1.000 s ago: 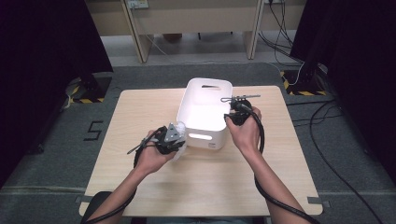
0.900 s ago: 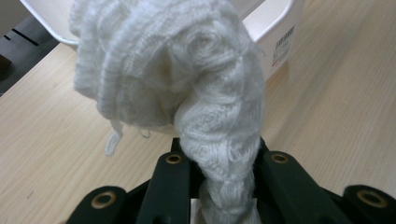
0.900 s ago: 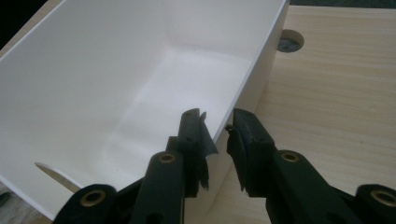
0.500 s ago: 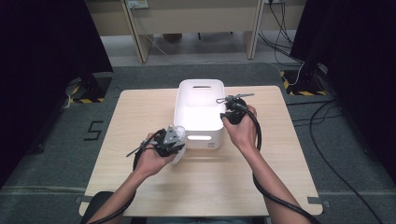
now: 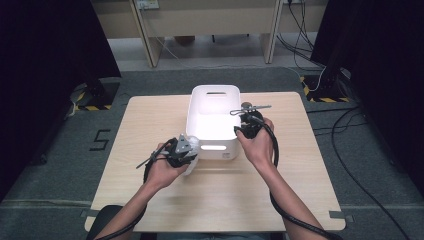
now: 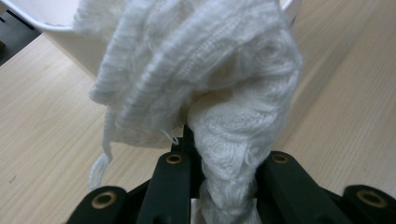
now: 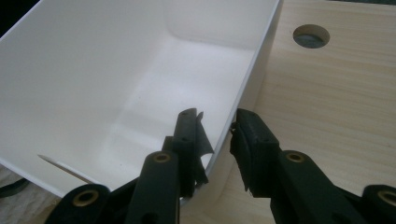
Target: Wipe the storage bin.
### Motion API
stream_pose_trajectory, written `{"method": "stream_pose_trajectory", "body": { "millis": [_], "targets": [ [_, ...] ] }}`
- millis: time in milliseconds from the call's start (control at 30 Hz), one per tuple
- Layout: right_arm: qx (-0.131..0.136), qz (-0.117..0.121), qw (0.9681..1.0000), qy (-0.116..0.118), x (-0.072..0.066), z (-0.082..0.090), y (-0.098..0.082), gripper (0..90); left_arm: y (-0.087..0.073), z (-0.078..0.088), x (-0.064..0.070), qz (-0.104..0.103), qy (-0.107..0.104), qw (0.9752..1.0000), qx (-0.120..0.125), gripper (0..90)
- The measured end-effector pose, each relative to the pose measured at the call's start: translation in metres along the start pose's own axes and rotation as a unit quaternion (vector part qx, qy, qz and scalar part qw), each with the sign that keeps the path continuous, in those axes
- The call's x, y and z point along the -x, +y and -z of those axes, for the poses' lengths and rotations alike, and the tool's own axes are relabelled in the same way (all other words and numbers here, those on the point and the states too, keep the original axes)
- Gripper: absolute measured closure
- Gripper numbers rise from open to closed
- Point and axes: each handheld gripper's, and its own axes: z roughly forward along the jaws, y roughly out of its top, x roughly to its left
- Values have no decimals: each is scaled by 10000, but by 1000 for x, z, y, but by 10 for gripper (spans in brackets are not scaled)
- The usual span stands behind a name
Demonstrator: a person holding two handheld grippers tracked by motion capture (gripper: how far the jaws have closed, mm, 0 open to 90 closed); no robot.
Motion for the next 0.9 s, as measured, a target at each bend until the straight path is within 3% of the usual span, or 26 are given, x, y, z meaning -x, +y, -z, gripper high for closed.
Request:
{"method": "stream_pose_trajectory", "body": {
  "millis": [133, 900],
  "targets": [
    [4, 127, 9999, -41, -1, 0, 0, 715, 1, -2, 1, 21, -2, 10000, -33, 785],
    [50, 125, 9999, -14, -1, -1, 0, 723, -10, -24, 5, 65, -27, 9996, -282, 787]
  ]
}}
